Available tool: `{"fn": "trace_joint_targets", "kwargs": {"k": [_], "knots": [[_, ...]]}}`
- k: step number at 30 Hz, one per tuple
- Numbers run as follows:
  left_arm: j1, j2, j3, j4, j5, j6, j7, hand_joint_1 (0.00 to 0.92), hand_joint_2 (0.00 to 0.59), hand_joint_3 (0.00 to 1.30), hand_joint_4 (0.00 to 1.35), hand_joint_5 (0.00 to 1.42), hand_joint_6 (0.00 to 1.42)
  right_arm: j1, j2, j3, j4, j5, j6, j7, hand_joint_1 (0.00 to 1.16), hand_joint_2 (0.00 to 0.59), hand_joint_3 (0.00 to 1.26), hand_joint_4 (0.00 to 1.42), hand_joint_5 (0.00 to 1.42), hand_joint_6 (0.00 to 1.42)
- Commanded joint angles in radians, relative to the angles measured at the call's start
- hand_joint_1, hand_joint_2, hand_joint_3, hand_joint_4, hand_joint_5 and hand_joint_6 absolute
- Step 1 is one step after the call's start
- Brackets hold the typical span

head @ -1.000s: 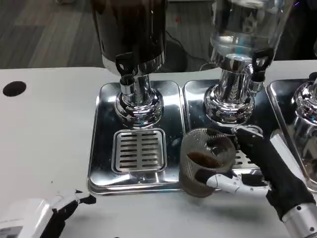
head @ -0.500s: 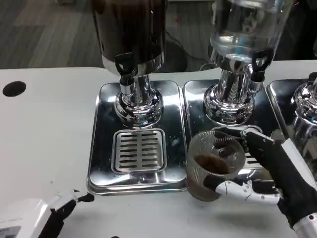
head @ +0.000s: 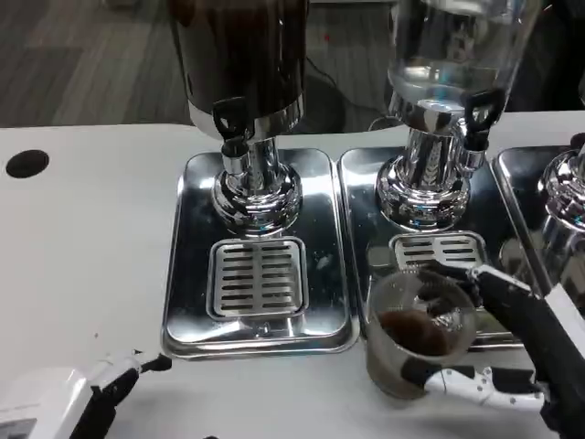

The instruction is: Grasp the cup under the faucet to collect the drink, then remove the cup.

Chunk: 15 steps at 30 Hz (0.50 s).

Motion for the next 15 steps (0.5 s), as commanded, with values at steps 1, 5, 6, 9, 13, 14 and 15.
{"fn": "trace_joint_targets", "kwargs": {"k": [1, 5, 6, 9, 13, 14, 15], "knots": [[0.003, 0.0, 0.001, 0.0, 0.018, 0.01, 0.011, 0.0, 0.102, 0.26, 0.18, 0.27, 0.44, 0.004, -0.018, -0.028, 0.027, -0.006, -0.104, -0.028, 0.73, 0.102, 0.45, 0.52, 0.46, 0.26], [0.002, -0.002, 0.007, -0.007, 0.022, 0.013, 0.015, 0.0, 0.102, 0.26, 0.18, 0.27, 0.44, 0.008, -0.027, -0.041, 0.065, -0.031, -0.157, -0.046, 0.73, 0.102, 0.45, 0.52, 0.46, 0.26], [0.003, -0.003, 0.008, -0.008, 0.023, 0.014, 0.016, 0.0, 0.102, 0.26, 0.18, 0.27, 0.44, 0.009, -0.029, -0.043, 0.075, -0.039, -0.17, -0.051, 0.73, 0.102, 0.46, 0.52, 0.46, 0.26], [0.005, -0.005, 0.016, -0.01, 0.023, 0.015, 0.026, 0.0, 0.102, 0.26, 0.18, 0.27, 0.45, 0.017, -0.039, -0.051, 0.105, -0.061, -0.209, -0.07, 0.73, 0.102, 0.46, 0.52, 0.47, 0.26], [0.004, -0.007, 0.027, -0.014, 0.024, 0.015, 0.035, 0.0, 0.102, 0.25, 0.16, 0.27, 0.45, 0.021, -0.048, -0.06, 0.139, -0.094, -0.258, -0.1, 0.73, 0.102, 0.46, 0.52, 0.47, 0.26], [0.004, -0.01, 0.031, -0.016, 0.026, 0.013, 0.04, 0.0, 0.102, 0.25, 0.16, 0.27, 0.45, 0.021, -0.049, -0.062, 0.148, -0.103, -0.27, -0.108, 0.73, 0.102, 0.46, 0.52, 0.47, 0.26], [0.004, -0.012, 0.035, -0.018, 0.028, 0.011, 0.045, 0.0, 0.097, 0.24, 0.14, 0.25, 0.45, 0.02, -0.05, -0.064, 0.159, -0.115, -0.282, -0.117, 0.73, 0.102, 0.46, 0.52, 0.47, 0.26]]}}
